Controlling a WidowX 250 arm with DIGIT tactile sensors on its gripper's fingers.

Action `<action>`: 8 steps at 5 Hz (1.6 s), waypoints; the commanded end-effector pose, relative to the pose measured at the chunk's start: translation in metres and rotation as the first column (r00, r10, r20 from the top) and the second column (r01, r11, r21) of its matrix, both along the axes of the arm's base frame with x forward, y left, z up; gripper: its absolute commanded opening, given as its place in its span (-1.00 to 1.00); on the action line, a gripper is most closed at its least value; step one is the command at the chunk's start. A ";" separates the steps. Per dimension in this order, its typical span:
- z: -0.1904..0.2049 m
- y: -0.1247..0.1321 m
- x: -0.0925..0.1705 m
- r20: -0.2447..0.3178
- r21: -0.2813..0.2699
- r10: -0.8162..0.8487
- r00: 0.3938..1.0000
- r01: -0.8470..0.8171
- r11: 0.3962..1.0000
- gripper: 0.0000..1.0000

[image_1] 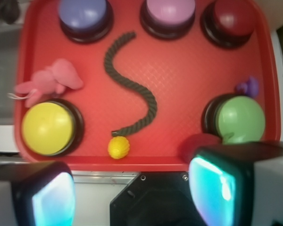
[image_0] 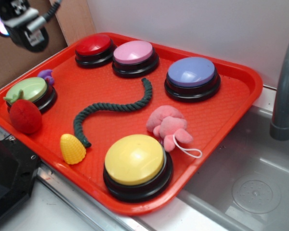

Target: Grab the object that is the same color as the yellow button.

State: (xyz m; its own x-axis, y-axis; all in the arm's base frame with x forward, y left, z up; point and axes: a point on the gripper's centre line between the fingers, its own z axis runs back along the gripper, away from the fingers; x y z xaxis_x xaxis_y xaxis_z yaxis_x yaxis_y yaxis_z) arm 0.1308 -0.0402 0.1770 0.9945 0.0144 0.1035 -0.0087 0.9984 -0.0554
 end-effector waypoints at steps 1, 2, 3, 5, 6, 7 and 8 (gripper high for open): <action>-0.054 -0.006 0.009 -0.038 0.007 0.013 0.999 -0.012 1.000 1.00; -0.077 -0.009 0.007 -0.049 0.005 0.026 0.998 -0.026 1.000 1.00; -0.097 -0.014 0.005 -0.053 0.011 0.056 0.997 -0.055 0.998 1.00; -0.134 -0.027 -0.001 -0.049 -0.003 0.043 0.998 -0.043 0.999 1.00; -0.147 -0.032 -0.004 -0.034 -0.004 0.063 0.997 -0.063 0.998 1.00; -0.152 -0.031 -0.005 -0.045 0.007 0.072 0.996 -0.071 0.997 1.00; -0.151 -0.028 -0.005 -0.035 0.004 0.102 0.994 -0.102 0.995 -1.00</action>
